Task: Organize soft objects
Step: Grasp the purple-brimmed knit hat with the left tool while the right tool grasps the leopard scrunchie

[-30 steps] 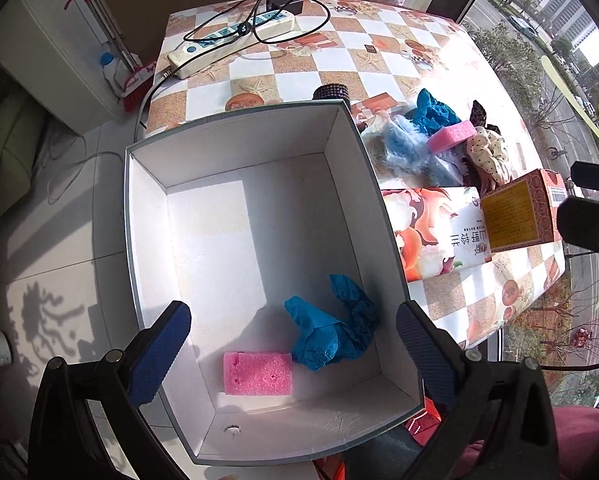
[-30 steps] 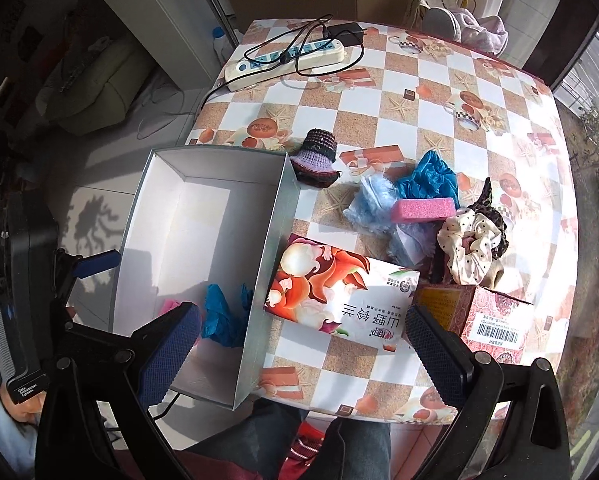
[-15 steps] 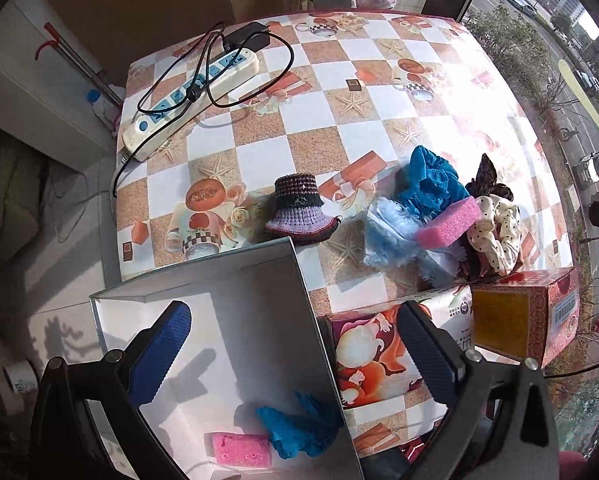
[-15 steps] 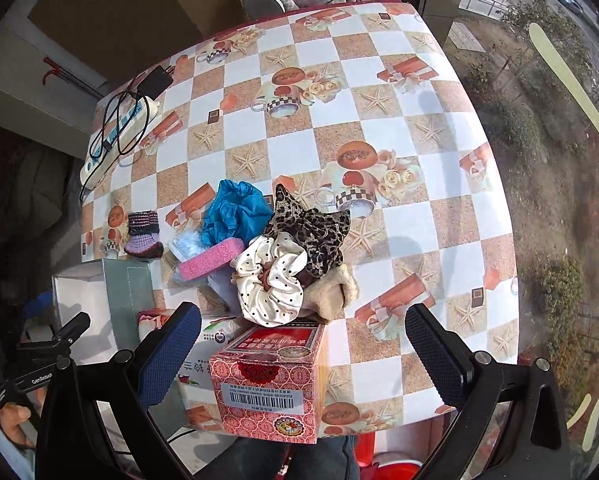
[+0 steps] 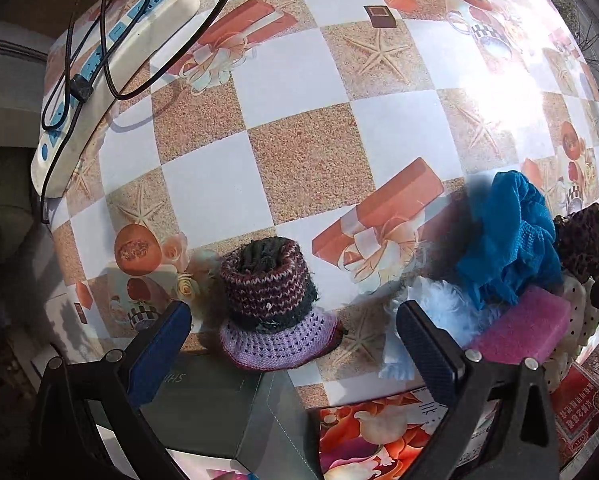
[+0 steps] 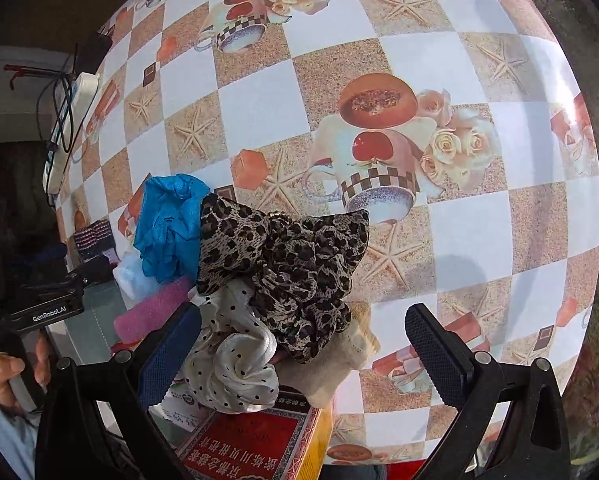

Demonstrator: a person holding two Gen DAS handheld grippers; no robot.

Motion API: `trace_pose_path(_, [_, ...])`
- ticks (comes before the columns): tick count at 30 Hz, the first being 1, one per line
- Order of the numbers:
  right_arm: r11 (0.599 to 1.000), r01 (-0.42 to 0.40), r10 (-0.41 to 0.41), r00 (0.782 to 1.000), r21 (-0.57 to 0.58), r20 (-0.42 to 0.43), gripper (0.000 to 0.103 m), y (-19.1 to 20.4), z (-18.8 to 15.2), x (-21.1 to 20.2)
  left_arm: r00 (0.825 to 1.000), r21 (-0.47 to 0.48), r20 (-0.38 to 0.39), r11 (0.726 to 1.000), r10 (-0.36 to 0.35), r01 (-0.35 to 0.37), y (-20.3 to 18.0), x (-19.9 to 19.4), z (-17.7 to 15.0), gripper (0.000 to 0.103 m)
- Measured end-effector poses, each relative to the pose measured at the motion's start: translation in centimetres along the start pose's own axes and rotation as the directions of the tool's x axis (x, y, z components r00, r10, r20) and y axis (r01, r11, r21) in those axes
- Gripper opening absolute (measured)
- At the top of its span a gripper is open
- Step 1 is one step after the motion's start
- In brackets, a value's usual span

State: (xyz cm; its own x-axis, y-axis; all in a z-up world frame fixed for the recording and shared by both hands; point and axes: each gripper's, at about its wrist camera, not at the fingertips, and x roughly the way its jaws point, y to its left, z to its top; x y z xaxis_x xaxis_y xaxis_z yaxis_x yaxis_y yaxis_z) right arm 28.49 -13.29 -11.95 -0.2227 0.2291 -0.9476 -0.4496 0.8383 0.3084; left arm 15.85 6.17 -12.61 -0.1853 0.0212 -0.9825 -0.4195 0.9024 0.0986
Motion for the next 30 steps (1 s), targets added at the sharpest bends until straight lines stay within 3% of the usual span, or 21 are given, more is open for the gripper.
trace_pose_path(5, [0.998,-0.053,0.055,0.995,0.034,-0.084,0.101,-0.6,1.4,3.1,0.996,0.025,-0.081,0.999,0.022,-0.02,-0.7,2.2,0.8,0.096])
trace_pose_path(6, [0.996,-0.072,0.076,0.994,0.047,-0.082,0.086,-0.8,1.5,3.1,0.994,0.036,-0.101,0.999,0.032,-0.029,-0.9,2.5,0.9,0.091])
trace_pose_path(7, [0.994,-0.09,0.094,0.992,0.058,-0.08,0.059,-1.1,1.6,3.1,0.992,0.047,-0.12,0.998,0.044,-0.039,-1.1,2.9,1.0,0.088])
trace_pose_path(10, [0.993,-0.095,0.098,0.994,0.074,-0.05,0.038,-2.3,1.9,2.3,0.995,0.048,-0.095,0.999,0.004,0.0,-1.3,2.5,1.1,0.069])
trace_pose_path(11, [0.992,-0.096,0.098,0.995,0.08,-0.02,0.037,-2.8,2.0,1.6,0.997,0.044,-0.075,0.999,-0.014,0.017,-1.3,2.1,1.1,0.048])
trace_pose_path(12, [0.992,-0.092,0.091,0.996,0.091,0.014,0.037,-3.5,2.0,0.8,0.998,0.037,-0.058,0.999,-0.02,0.022,-1.3,1.7,1.2,0.042])
trace_pose_path(14, [0.991,-0.063,0.053,0.994,0.117,0.094,0.037,-4.9,2.3,-1.3,1.0,0.012,-0.002,1.0,0.009,-0.009,-1.3,0.9,1.6,0.042])
trace_pose_path(17, [0.99,-0.015,-0.011,0.983,0.14,0.183,0.039,-7.0,2.8,-4.1,0.999,-0.043,0.042,0.999,-0.003,0.005,-0.9,0.2,1.7,0.047])
trace_pose_path(18, [0.989,-0.024,-0.004,0.983,0.148,0.183,0.056,-7.7,2.7,-4.4,0.999,-0.05,0.04,0.999,-0.004,0.006,-0.8,0.3,1.6,0.053])
trace_pose_path(19, [0.987,-0.044,0.017,0.985,0.156,0.173,0.081,-8.5,2.5,-4.5,0.999,-0.049,0.037,0.999,-0.002,0.004,-0.9,0.3,1.3,0.057])
trace_pose_path(20, [0.985,-0.052,0.022,0.984,0.167,0.176,0.09,-9.3,2.3,-4.7,0.999,-0.045,0.036,0.999,0.0,0.001,-0.9,0.3,1.1,0.065])
trace_pose_path(23, [0.978,-0.004,-0.039,0.979,0.21,0.2,0.093,-11.6,1.9,-5.4,0.999,-0.038,0.046,0.999,0.012,-0.01,-0.8,0.1,0.2,0.073])
trace_pose_path(27, [0.95,-0.018,-0.046,0.98,0.312,0.195,0.093,-13.7,2.1,-5.0,0.999,-0.061,0.034,0.998,0.006,-0.004,-1.2,0.8,-1.3,0.076])
trace_pose_path(30, [0.957,0.027,-0.078,0.983,0.29,0.163,0.093,-12.7,3.7,-3.3,1.0,-0.07,0.027,0.998,0.01,-0.008,-0.5,1.8,-0.3,0.078])
